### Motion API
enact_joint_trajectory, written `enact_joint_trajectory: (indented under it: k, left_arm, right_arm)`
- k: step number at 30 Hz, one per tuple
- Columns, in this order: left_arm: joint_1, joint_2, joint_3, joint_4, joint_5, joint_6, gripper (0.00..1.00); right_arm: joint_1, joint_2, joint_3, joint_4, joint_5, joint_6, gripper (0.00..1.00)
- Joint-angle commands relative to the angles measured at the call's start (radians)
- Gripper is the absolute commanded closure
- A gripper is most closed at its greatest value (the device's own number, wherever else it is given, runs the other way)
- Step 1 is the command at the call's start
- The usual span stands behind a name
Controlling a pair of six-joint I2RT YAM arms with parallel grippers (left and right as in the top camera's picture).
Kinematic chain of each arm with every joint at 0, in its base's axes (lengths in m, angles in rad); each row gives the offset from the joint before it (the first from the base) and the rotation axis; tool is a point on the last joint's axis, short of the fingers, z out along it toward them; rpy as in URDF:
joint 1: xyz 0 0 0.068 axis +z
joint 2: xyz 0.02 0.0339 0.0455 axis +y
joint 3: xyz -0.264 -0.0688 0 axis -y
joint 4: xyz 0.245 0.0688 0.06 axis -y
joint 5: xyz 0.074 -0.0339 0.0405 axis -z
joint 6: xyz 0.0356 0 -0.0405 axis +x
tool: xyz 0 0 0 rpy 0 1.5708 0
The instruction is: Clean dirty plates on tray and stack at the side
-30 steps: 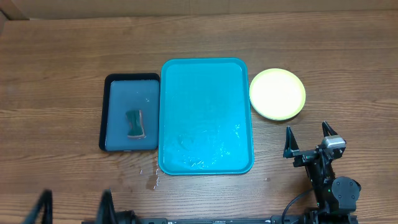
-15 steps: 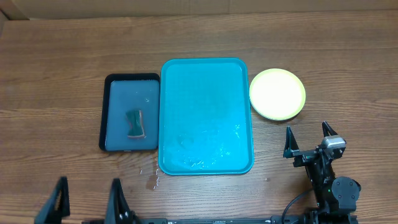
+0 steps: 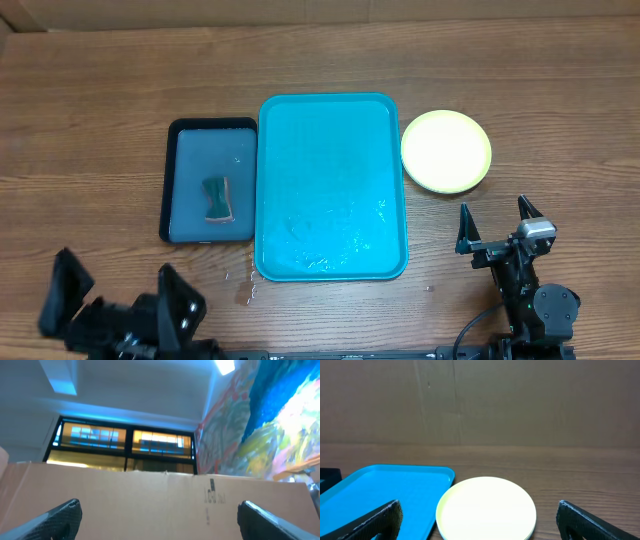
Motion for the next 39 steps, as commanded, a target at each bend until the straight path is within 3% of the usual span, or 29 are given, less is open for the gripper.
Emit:
enact_joint_trajectory:
  k: [1,17,23,34,39]
  left_arm:
    - [-0.007,-0.012,-0.101,0.070,0.000,-0.037,0.00]
    - [-0.007,-0.012,-0.402,0.098,-0.007,-0.082,0.00]
    - [-0.007,-0.012,-0.406,-0.073,-0.008,-0.080,0.00]
    - [-0.006,-0.012,-0.406,-0.576,-0.035,-0.040,0.00]
    - [-0.007,-0.013,-0.406,-0.598,-0.037,0.118,0.00]
  right_arm:
    - [-0.003,-0.010,-0.010,0.006,-0.005,-0.001,0.00]
    - [-0.003,-0.010,-0.010,0.006,-0.005,-0.001,0.00]
    - [-0.003,-0.010,-0.010,0.006,-0.005,-0.001,0.00]
    - [-0.003,-0.010,-0.010,0.006,-0.005,-0.001,0.00]
    - [-0.003,-0.010,-0.010,0.006,-0.005,-0.001,0.00]
